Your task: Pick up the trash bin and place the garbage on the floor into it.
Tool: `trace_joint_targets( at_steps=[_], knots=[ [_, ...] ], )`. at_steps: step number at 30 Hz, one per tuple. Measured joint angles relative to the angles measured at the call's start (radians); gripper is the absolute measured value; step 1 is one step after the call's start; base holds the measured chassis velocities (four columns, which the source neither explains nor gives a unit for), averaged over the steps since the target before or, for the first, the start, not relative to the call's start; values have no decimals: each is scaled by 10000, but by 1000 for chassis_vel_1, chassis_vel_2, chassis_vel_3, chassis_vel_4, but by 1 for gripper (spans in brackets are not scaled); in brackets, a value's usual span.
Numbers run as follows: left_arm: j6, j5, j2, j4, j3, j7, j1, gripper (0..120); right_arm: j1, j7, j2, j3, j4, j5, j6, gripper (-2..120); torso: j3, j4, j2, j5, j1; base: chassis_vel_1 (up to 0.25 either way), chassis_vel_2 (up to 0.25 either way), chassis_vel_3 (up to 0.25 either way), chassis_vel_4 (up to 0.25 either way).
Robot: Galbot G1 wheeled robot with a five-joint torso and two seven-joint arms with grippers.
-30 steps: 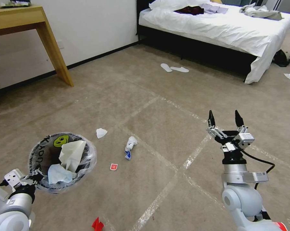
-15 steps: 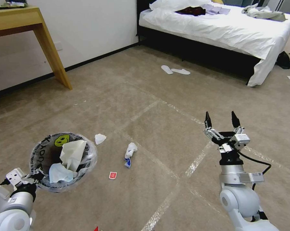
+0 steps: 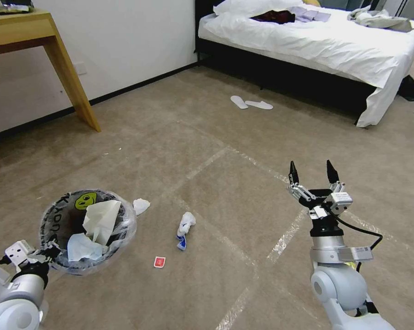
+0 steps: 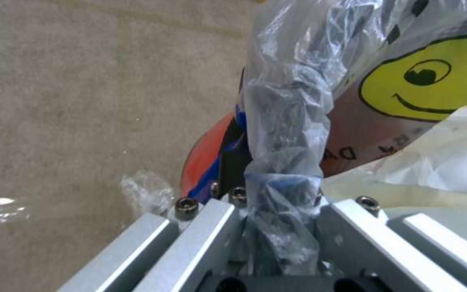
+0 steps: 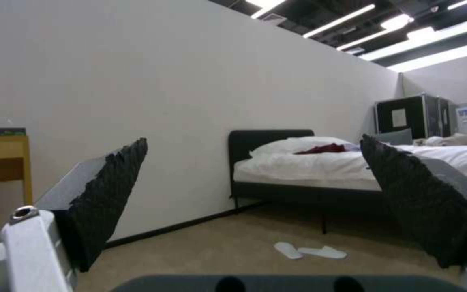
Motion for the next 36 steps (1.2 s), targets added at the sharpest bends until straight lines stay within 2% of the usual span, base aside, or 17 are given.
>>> trace_joint_targets(
  at_steps=[36],
  knots=[
    [-29, 133, -152, 11, 36, -33, -23, 0, 211, -31, -82, -164, -363, -96, 270, 100, 0, 0, 0, 0, 0, -91, 91, 87, -85]
  ],
)
